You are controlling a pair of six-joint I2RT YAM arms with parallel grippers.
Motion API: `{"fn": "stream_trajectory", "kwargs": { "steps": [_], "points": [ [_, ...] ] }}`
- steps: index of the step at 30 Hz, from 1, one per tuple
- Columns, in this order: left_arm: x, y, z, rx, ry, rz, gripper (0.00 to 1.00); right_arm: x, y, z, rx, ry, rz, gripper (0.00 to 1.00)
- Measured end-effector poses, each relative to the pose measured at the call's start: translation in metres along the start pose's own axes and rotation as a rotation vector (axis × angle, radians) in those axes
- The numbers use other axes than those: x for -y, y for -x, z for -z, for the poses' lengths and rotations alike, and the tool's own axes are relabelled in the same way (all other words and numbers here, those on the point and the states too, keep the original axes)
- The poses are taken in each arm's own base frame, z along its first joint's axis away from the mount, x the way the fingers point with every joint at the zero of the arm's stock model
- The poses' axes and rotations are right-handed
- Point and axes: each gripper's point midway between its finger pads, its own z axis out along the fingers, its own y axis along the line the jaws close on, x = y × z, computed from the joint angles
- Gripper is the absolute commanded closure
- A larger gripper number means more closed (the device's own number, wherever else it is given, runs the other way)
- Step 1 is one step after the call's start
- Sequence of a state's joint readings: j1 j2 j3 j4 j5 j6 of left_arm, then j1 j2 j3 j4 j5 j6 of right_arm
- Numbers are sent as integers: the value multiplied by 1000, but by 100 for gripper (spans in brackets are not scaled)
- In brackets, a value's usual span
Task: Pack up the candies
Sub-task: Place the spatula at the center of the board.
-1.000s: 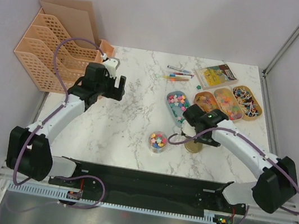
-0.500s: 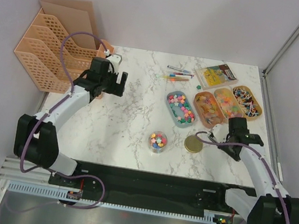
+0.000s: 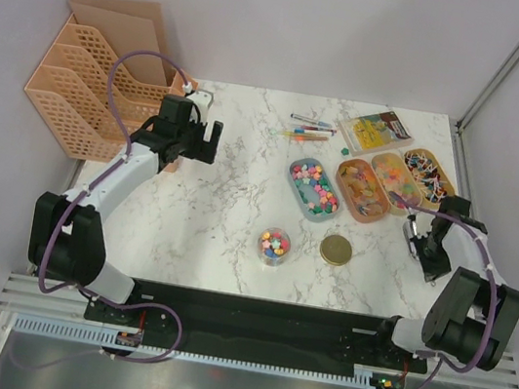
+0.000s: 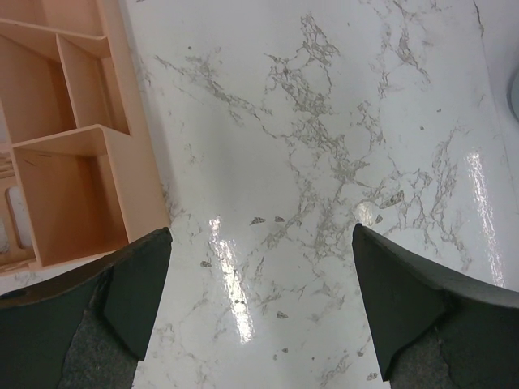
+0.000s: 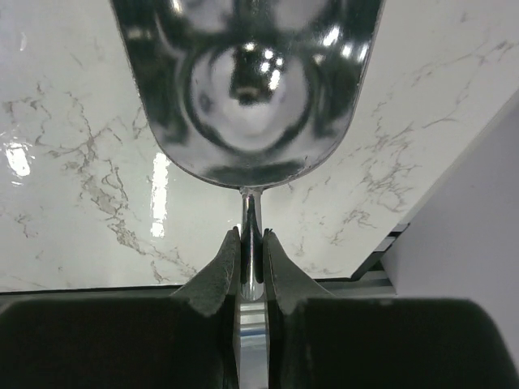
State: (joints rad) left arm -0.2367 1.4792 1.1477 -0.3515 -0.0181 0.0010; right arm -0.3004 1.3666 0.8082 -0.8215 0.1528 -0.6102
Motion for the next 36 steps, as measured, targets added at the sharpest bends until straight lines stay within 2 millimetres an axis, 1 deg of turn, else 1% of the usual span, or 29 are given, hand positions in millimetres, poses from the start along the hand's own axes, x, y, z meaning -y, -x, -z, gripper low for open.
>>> {"fn": "stream_trajectory", "kwargs": {
  "steps": [3, 4, 5, 6, 7, 8, 12, 14, 15, 17, 19, 20, 22, 23, 24, 25, 26, 27, 28, 30, 33, 36],
  "points": [
    [-1, -1, 0, -3, 7, 0, 0, -2, -5, -8, -32, 29, -57, 100],
    [-1, -1, 0, -3, 8, 0, 0, -3, -6, -11, -42, 38, -71, 98],
    [-2, -1, 0, -3, 9, 0, 0, -3, -6, -13, -47, 44, -83, 83],
    [-2, -1, 0, -5, 11, 0, 0, -2, -5, -14, -47, 48, -95, 73],
    [-2, -1, 0, -5, 12, 0, 0, -2, -3, -14, -43, 48, -107, 51],
    [-3, -1, 0, -5, 16, 0, 0, -1, -1, -15, -33, 47, -121, 37],
    [-6, -1, 0, -5, 33, 0, 0, 2, 8, -12, 4, 51, -119, 31],
    [-6, -2, 0, -6, 34, 0, 0, 5, 12, -6, 35, 42, -114, 30],
    [-6, -2, 0, -7, 34, 0, 0, 7, 15, 0, 56, 36, -110, 29],
    [-8, -3, 0, -8, 43, 0, 0, 15, 26, 21, 131, 18, -94, 29],
    [-11, -3, 1, -10, 63, 0, 0, 24, 47, 53, 264, 0, -44, 28],
    [-13, -3, 1, -11, 73, 1, 0, 26, 59, 72, 350, 1, 3, 28],
    [-15, -4, 1, -16, 85, 1, 0, 24, 74, 107, 502, -10, 137, 26],
    [-15, -4, 1, -17, 86, 1, 0, 18, 78, 122, 570, -13, 221, 25],
    [-15, -4, 1, -16, 87, 2, 0, 7, 80, 132, 623, -4, 309, 24],
    [-15, -4, 1, -16, 86, 2, 0, -6, 80, 138, 662, 12, 405, 22],
    [-15, -4, 1, -16, 85, 2, 0, -21, 81, 140, 693, 39, 504, 20],
    [-15, -4, 1, -16, 84, 2, 0, -39, 81, 138, 712, 80, 608, 14],
    [-14, -4, 1, -16, 80, 2, 0, -54, 80, 133, 714, 122, 681, 9],
    [-13, -4, 1, -17, 74, 2, 0, -89, 75, 114, 697, 239, 844, 8],
    [-10, -9, 0, -27, 55, 1, 0, -130, 69, 87, 631, 406, 1021, 5],
    [-7, -17, -1, -46, 38, 1, 0, -151, 73, 73, 620, 465, 1120, 4]
  ]
}}
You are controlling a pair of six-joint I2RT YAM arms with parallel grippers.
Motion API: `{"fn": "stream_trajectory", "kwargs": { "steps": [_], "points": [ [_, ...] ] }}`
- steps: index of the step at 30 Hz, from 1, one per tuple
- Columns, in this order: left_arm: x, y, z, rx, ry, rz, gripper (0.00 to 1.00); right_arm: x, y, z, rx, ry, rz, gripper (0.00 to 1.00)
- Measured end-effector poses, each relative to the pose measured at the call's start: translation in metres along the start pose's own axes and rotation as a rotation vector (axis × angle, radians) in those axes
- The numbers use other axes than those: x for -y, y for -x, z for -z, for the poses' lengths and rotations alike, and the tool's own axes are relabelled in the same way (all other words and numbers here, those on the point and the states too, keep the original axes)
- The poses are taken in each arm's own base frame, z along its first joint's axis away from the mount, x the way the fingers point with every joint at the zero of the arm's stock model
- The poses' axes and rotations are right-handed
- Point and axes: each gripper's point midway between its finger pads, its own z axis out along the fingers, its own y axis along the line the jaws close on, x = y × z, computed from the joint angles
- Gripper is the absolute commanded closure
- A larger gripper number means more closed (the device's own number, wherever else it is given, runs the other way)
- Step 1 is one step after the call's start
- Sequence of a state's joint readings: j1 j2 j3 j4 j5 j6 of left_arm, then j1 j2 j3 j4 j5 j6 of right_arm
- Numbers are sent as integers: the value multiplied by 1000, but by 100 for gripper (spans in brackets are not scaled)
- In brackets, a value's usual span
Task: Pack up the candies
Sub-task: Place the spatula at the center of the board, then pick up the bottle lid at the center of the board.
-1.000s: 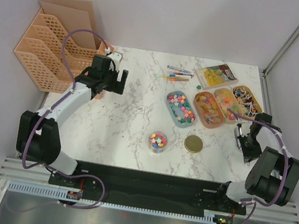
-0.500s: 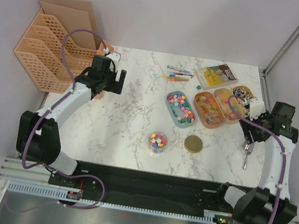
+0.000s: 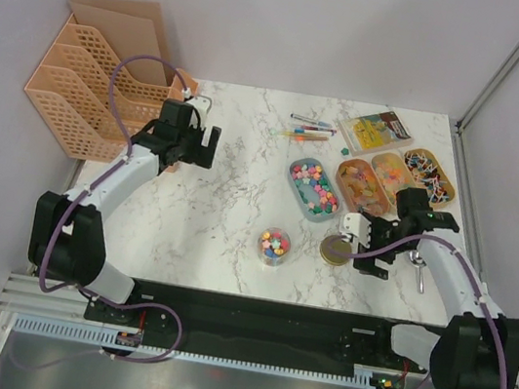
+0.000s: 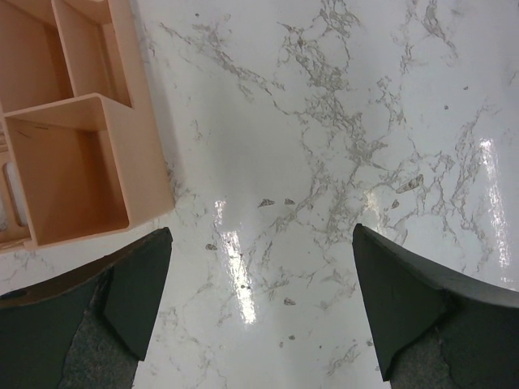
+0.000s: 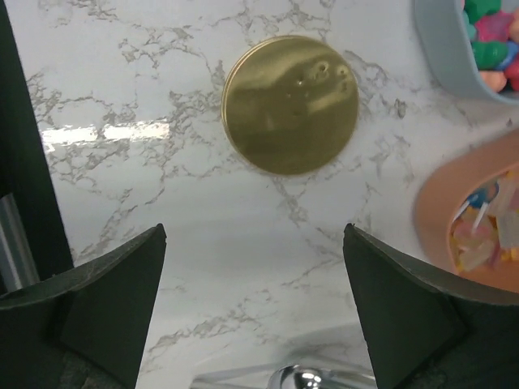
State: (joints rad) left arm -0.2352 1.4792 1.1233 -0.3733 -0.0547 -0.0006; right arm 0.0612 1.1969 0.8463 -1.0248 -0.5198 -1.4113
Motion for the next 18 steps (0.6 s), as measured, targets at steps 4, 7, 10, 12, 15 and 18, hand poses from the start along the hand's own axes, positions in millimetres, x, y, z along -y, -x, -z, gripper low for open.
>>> {"fn": "stream_trajectory", "kwargs": {
  "steps": [4, 7, 10, 12, 15, 18],
  "points": [
    [3, -8, -1, -23, -14, -1, 0, 8, 6, -24, 11, 27, 91, 4],
    [4, -14, -1, -40, -22, -2, 0, 16, 8, -46, 15, 52, 139, 4],
    [5, -15, -2, -45, -30, -2, 0, 18, 7, -66, 15, 91, 164, 2],
    [6, -17, -3, -51, -31, -2, 0, 17, 6, -76, 11, 121, 172, 2],
    [6, -21, -7, -66, -30, -4, 0, 22, 8, -83, 16, 132, 197, 2],
    [5, -25, -11, -80, -28, -5, 0, 25, 7, -89, 13, 141, 207, 2]
  ]
}}
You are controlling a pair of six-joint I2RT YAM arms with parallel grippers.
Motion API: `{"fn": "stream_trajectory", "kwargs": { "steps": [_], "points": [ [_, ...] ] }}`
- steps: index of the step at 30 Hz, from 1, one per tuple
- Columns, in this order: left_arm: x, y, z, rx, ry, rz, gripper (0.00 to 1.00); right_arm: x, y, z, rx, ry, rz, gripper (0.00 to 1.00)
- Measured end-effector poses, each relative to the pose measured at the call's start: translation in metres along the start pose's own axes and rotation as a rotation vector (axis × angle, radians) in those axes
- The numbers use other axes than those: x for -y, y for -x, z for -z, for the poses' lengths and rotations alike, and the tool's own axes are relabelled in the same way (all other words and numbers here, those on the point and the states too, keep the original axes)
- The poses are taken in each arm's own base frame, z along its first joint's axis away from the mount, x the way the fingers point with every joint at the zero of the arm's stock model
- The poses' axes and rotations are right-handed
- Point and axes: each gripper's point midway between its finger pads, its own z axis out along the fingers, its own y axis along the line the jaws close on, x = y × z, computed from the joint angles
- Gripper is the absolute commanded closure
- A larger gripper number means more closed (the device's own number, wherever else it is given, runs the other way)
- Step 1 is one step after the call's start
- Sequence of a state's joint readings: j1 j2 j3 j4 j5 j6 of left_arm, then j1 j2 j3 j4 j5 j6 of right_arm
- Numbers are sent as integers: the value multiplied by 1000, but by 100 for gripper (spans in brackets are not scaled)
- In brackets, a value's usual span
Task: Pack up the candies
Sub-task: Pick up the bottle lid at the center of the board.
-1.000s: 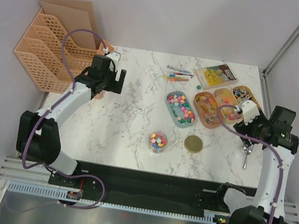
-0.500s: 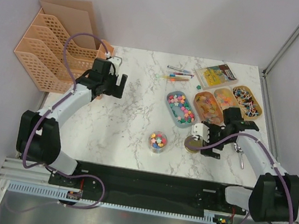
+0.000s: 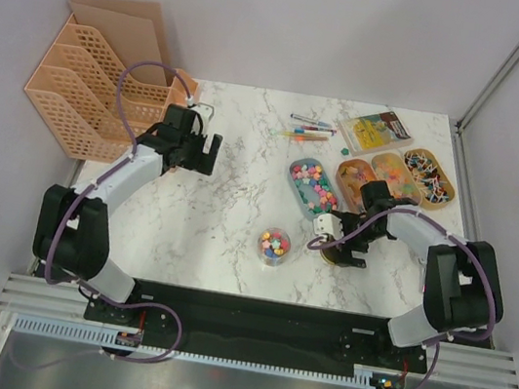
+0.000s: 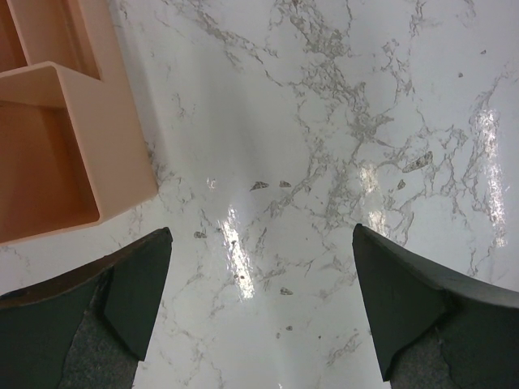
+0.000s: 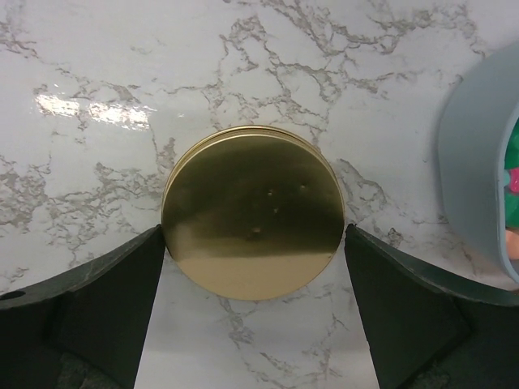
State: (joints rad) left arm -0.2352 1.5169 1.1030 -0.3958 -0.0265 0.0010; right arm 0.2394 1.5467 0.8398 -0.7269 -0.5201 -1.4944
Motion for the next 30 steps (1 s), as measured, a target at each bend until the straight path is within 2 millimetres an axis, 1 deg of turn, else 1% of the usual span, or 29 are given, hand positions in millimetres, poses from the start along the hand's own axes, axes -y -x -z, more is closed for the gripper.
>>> {"fn": "stream_trajectory", "kwargs": {
  "steps": [5, 8, 15, 18, 21, 23, 24, 26, 28, 30],
  "points": [
    [0, -5, -5, -18, 2, 0, 0, 2, 1, -2, 2, 10, 4, 2],
    [0, -7, -7, -28, 1, -1, 0, 3, 2, -3, -1, 15, 13, 4],
    [0, -11, -11, -42, 0, -1, 0, 4, 8, -3, 0, 20, 24, 19],
    [0, -11, -11, -42, 0, -1, 0, 2, 11, -3, -3, 30, 23, 22],
    [0, -11, -11, -40, 0, -1, 0, -2, 12, 0, -14, 45, 13, 21],
    [0, -11, -12, -39, 0, -1, 0, -5, 16, 8, -19, 46, 14, 20],
    [0, -12, -12, -37, 0, -1, 0, -6, 20, 16, -20, 39, 15, 19],
    [0, -17, -13, -39, 1, -1, 0, -1, 37, 36, -13, -7, 48, 17],
    [-1, -24, -12, -37, 6, -1, 0, 10, 66, 58, 6, -76, 117, 16],
    [-3, -34, -10, -34, 20, 2, 0, 18, 96, 74, 36, -130, 186, 16]
  ]
}}
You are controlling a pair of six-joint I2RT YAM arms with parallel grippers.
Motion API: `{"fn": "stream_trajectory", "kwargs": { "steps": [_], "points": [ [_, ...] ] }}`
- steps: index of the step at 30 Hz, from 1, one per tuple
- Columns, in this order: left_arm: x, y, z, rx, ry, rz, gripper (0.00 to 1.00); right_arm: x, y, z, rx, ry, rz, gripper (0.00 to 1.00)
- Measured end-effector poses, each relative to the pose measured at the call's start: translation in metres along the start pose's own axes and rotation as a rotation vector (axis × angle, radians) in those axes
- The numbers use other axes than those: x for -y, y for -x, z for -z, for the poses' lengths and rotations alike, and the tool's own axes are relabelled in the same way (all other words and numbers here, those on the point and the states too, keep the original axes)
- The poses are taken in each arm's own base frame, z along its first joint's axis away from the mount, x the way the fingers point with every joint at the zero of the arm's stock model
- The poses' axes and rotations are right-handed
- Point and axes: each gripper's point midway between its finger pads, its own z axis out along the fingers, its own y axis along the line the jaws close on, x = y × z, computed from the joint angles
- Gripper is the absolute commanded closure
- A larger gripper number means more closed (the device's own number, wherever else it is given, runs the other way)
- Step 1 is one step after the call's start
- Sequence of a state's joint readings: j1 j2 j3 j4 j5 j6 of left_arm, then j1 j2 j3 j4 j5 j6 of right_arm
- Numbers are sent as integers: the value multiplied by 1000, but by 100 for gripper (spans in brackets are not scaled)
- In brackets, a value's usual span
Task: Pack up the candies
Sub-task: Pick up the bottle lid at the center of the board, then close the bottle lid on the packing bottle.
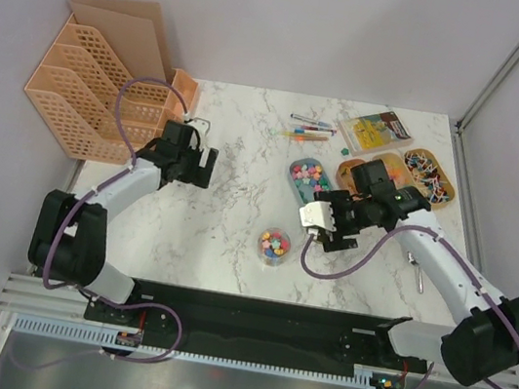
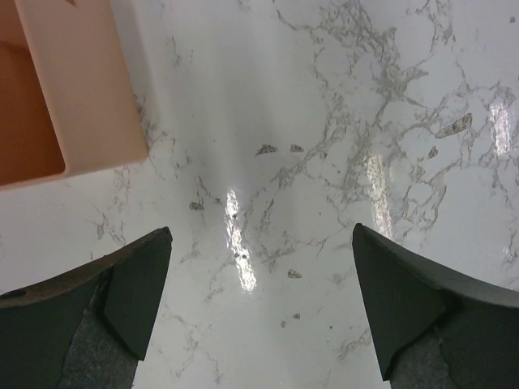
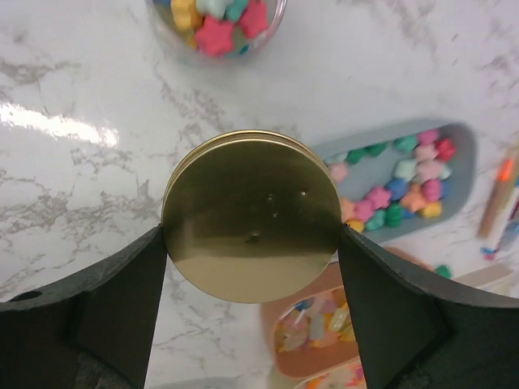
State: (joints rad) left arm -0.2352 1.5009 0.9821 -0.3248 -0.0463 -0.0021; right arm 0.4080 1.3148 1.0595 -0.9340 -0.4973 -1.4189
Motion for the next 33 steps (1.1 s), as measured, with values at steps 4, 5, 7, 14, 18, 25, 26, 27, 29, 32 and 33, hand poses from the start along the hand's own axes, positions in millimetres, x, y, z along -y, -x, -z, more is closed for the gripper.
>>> {"fn": "stream_trajectory", "kwargs": {
  "steps": [4, 5, 7, 14, 18, 25, 26, 27, 29, 32, 33],
  "points": [
    [-1, -18, 10, 23, 5, 23, 2, 8, 55, -3, 63, 1, 91, 17],
    [0, -21, 14, 30, 4, 27, 3, 5, 63, -10, 70, 20, 103, 17],
    [-1, -25, 21, 49, 4, 34, 3, -2, 73, -26, 70, 68, 109, 18],
    [-12, -5, 42, 153, 21, 68, 3, -27, 97, -75, 48, 186, 126, 18],
    [-22, 0, 50, 182, 31, 106, 3, -27, 99, -85, 40, 189, 122, 18],
    [-26, -2, 55, 206, 6, 157, 4, -18, 93, -100, 8, 182, 107, 18],
    [-27, -3, 56, 208, 3, 164, 4, -17, 92, -102, 2, 182, 108, 18],
    [-27, -4, 56, 210, 2, 170, 4, -16, 91, -103, -1, 182, 108, 18],
    [-29, -7, 56, 210, 3, 181, 4, -14, 89, -107, -11, 181, 108, 17],
    [-29, -9, 56, 206, -5, 191, 4, -11, 87, -110, -26, 179, 107, 18],
    [-29, -9, 56, 205, -7, 192, 4, -10, 87, -111, -27, 180, 105, 17]
  ]
}}
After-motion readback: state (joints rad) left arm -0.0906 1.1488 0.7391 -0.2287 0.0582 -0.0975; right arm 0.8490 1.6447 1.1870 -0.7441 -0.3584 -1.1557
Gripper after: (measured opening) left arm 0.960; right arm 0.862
